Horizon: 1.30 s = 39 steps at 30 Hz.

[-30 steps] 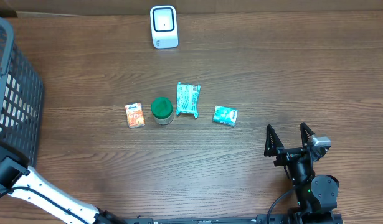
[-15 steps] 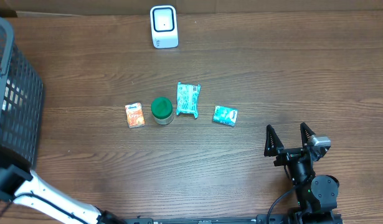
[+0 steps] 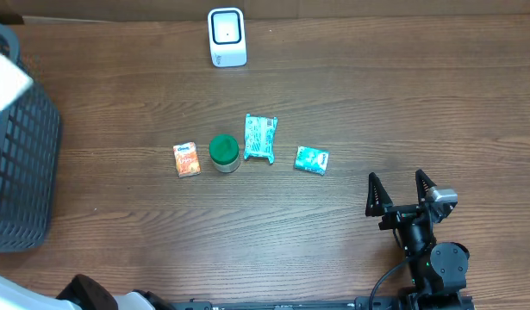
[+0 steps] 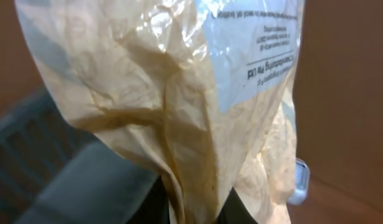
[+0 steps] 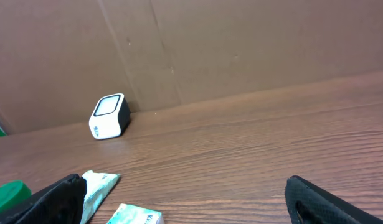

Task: Scan the item barcode
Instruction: 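Lift the bag out and lay it left of the orange box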

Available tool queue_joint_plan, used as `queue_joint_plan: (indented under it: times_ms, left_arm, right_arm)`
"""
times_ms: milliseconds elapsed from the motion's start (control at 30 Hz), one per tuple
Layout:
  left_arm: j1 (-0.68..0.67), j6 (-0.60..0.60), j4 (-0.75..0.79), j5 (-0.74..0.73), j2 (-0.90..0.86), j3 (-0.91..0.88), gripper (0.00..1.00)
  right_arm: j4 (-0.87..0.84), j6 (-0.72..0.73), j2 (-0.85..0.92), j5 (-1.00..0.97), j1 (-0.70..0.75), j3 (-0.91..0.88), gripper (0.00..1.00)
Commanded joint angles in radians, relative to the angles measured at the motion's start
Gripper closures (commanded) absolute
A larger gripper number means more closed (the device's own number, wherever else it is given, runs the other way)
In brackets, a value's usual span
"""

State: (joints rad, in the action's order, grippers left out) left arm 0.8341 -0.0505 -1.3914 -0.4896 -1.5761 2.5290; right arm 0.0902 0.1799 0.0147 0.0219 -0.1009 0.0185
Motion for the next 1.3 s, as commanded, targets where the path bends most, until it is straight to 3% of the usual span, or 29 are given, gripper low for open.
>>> queue_joint_plan:
  times_ms: [0,100,233,500,867,1000,1167,1267]
  left_arm:
    - [-0.121,0.099,-0.104,-0.025,-0.054,-0.034,0.96]
    - [-0.238,0.198,-0.196,0.063,-0.084,-0.077,0.96]
    - [-0.366,0.216,-0.235,0.263,-0.142,-0.187,0.96]
    - [-0.461,0.246,-0.207,0.387,-0.284,-0.43,0.96]
    - [-0.572,0.275,0.14,0.477,-0.301,-0.935,0.96]
    - [-0.586,0.268,0.243,0.5,-0.301,-1.038,0.96]
    - [-0.603,0.264,0.357,0.415,-0.301,-1.132,0.96]
    - [-0.631,0.19,0.436,0.384,-0.301,-1.184,0.96]
  right_arm:
    - [-0.006,0.002,-0.008,0.002,-0.006,-0.01,0.0]
    - [-0.006,0.002,-0.008,0.002,-0.006,-0.01,0.0]
    - [-0.006,0.002,-0.008,0.002,-0.006,-0.01,0.0]
    - [-0.006,0.002,-0.008,0.002,-0.006,-0.01,0.0]
    - [-0.006,0.002,-0.008,0.002,-0.006,-0.01,0.0]
    - [-0.006,0.002,-0.008,0.002,-0.006,-0.01,0.0]
    - [-0.006,0.002,-0.008,0.002,-0.006,-0.01,0.0]
    - [-0.006,0.002,-0.008,0.002,-0.006,-0.01,0.0]
